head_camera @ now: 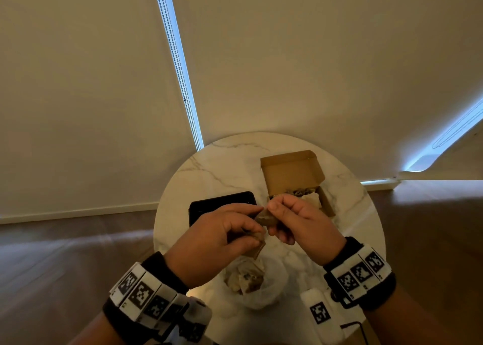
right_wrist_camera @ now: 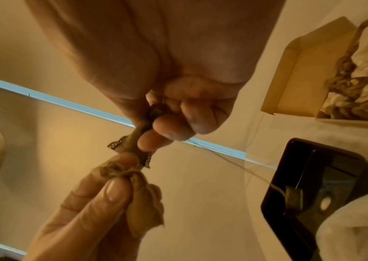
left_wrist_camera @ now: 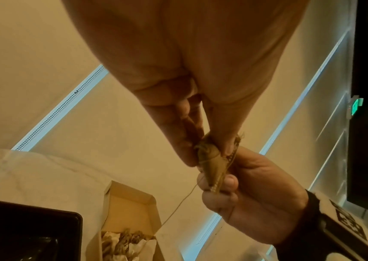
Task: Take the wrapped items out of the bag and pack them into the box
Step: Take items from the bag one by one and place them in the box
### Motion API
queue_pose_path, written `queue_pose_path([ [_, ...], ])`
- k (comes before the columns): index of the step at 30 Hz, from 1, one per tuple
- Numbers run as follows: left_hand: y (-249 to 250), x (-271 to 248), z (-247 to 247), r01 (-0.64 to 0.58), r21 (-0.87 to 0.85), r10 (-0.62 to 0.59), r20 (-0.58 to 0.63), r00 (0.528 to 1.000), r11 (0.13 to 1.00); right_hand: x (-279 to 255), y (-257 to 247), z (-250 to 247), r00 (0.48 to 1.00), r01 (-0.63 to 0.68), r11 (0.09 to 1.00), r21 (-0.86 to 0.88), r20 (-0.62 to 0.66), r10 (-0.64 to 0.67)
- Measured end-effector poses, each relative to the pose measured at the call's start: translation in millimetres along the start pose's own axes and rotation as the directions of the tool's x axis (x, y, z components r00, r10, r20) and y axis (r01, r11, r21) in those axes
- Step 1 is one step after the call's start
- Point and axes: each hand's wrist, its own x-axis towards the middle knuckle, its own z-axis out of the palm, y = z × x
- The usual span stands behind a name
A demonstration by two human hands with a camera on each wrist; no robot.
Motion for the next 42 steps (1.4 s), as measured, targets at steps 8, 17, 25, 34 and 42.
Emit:
queue_pose_path([
  [8, -8, 4, 0, -0.033, -0.265, -0.029, -0.227, 0.973, 0.964, 7, 2, 11, 1.000, -0.011, 0.988, 0.152, 0.020, 0.008],
  [17, -30, 7, -10, 0.128, -0.383, -0.257, -0.308, 0.916, 0.915, 2, 42, 14, 0.999, -0.034, 0.995, -0.089, 0.035, 0.037],
  [25, -46, 7, -23, 0.229, -0.409, -0.389, -0.368, 0.845, 0.883, -12, 70, 15, 0.997, -0.054, 0.936, -0.349, 0.032, 0.070],
  [34, -56, 9, -25, 0.281, -0.378, -0.429, -0.395, 0.813, 0.882, -25, 81, 13, 0.998, -0.047, 0.892, -0.449, 0.010, 0.058],
  [42, -54, 1, -18, 0.176, 0.253, -0.136, -0.168, 0.976, 0.951, -21, 21, 14, 0.908, 0.419, 0.323, -0.849, 0.400, -0.128],
])
